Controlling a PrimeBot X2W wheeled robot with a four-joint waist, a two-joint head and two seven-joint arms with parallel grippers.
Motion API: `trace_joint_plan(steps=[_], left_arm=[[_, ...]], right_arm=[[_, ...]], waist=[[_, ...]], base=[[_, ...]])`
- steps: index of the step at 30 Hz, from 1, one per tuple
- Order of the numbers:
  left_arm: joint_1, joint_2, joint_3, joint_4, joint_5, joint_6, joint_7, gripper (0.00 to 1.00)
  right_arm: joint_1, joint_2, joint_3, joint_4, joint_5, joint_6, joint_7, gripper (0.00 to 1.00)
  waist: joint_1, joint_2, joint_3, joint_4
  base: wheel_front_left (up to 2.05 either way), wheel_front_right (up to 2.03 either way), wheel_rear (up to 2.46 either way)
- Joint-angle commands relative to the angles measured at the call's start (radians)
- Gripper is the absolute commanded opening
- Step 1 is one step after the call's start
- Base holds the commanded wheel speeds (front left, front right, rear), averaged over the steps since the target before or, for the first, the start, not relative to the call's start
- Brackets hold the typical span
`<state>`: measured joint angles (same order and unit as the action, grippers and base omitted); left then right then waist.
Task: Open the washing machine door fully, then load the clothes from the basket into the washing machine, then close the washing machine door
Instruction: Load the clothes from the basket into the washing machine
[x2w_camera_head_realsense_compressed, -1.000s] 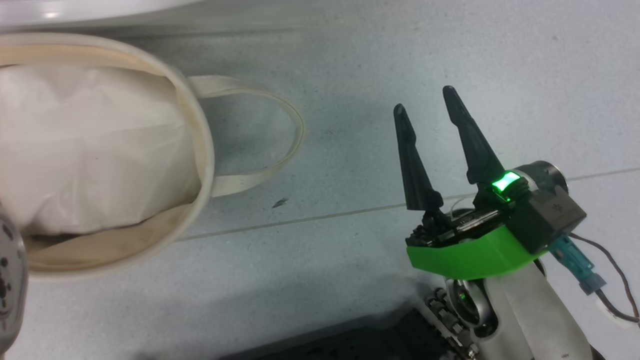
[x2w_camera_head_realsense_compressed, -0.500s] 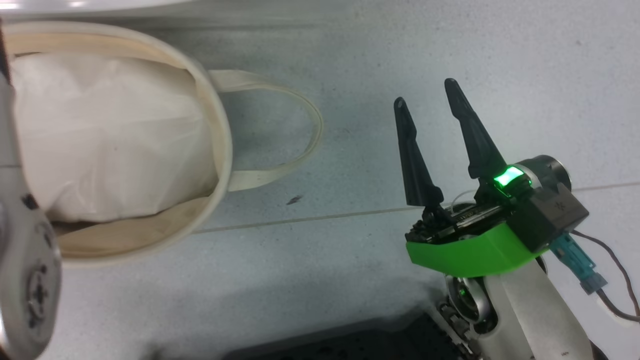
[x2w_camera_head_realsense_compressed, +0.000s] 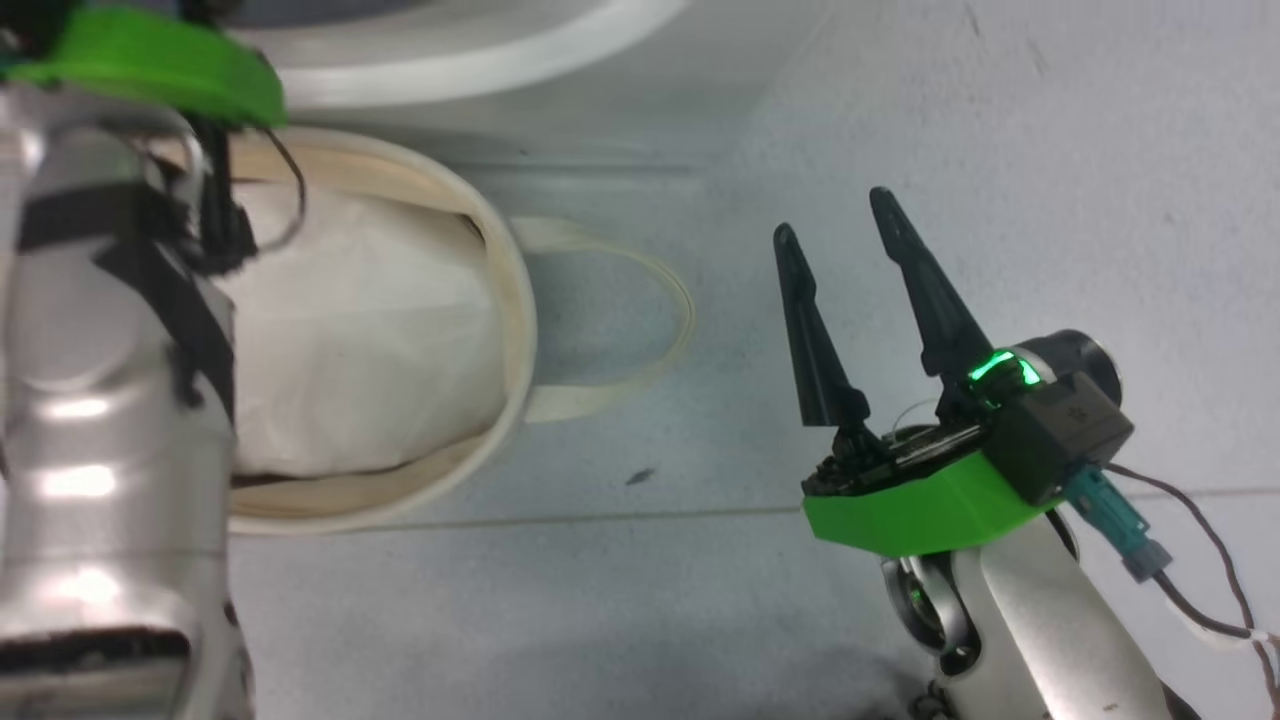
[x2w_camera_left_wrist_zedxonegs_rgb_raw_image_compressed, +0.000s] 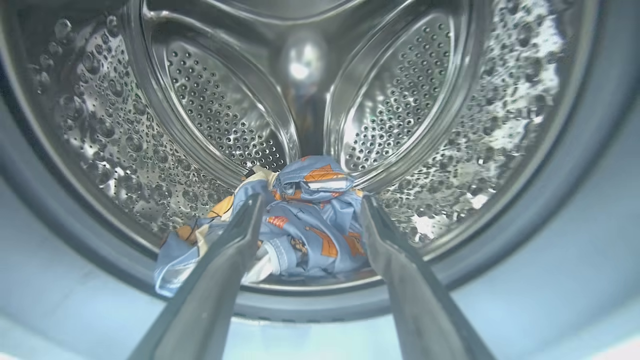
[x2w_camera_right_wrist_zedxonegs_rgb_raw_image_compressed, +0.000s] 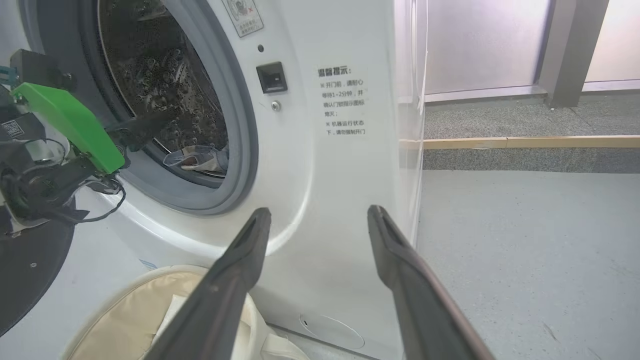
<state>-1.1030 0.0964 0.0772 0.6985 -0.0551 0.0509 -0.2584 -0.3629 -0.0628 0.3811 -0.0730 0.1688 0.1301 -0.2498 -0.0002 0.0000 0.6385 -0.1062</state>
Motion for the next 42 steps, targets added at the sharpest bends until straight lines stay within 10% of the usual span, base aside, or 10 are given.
trace_joint_plan(steps=[1,25,42], left_arm=[[0.028,0.029,0.009,-0.046,0.003,-0.007,-0.003,1.0],[0.801,-0.038,-0.048,-0.367,0.028,0.059,-0.003,1.0],[1.013,-0.045,-0.197,-0.601,0.01,0.081,-0.003,1.0]], right_arm=[[0.032,0.013,0.028,-0.024,-0.003,0.001,-0.012,1.0],[0.18,0.013,0.032,0.057,0.074,0.001,-0.012,1.0],[0.272,0.013,-0.11,0.263,0.002,0.001,-0.012,1.0]], waist=[[0.0002,0.0,-0.06,0.031],[0.0002,0.0,-0.469,0.069],[0.0002,0.0,-0.588,0.106]], base=[[0.0,0.0,0.0],[0.0,0.0,0.0],[0.0,0.0,0.0]])
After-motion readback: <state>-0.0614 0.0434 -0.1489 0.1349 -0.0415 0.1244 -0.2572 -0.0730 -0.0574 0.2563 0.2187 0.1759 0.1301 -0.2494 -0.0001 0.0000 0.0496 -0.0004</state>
